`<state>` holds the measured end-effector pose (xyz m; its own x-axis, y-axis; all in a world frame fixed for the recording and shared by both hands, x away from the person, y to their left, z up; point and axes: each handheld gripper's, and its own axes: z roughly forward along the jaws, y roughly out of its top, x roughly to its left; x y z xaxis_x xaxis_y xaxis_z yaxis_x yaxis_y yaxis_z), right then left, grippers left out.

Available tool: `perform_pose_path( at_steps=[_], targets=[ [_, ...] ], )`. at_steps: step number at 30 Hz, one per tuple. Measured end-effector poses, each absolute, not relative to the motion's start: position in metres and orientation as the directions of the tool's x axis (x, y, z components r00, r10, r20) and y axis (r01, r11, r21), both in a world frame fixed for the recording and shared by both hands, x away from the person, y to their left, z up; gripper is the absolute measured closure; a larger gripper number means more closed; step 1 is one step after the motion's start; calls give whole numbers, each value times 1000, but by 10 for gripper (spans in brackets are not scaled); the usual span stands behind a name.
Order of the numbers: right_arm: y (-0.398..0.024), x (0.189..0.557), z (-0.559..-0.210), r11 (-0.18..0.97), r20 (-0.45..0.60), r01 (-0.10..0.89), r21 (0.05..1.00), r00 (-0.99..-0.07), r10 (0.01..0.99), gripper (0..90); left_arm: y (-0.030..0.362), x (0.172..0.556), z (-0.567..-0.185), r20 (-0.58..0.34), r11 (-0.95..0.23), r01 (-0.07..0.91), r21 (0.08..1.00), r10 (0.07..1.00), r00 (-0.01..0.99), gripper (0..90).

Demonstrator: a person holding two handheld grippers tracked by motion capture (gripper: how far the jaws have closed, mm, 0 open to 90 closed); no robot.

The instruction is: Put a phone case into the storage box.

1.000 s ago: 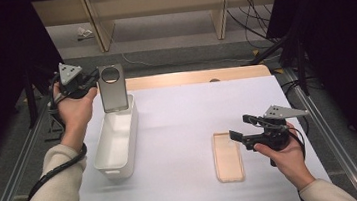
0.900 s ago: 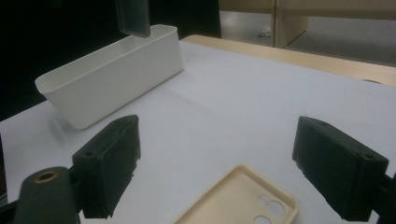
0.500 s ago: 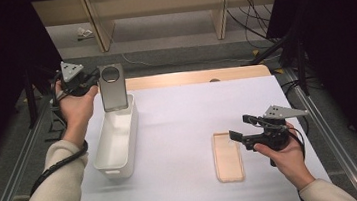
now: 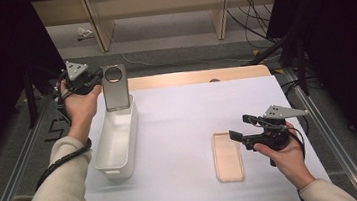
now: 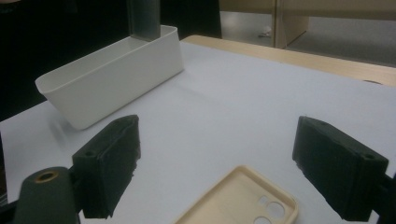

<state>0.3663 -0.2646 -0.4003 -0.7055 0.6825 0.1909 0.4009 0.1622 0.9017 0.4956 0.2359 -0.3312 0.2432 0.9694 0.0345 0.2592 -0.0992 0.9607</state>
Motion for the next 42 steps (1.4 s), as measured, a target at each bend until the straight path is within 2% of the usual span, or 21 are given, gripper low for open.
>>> perform_pose_path(
  at_steps=[42],
  targets=[
    [-263, 367, -401, 162, 192, 401, 902, -708, 680, 161, 238, 517, -361, 13, -89, 316, 945, 972, 236, 848]
  ],
)
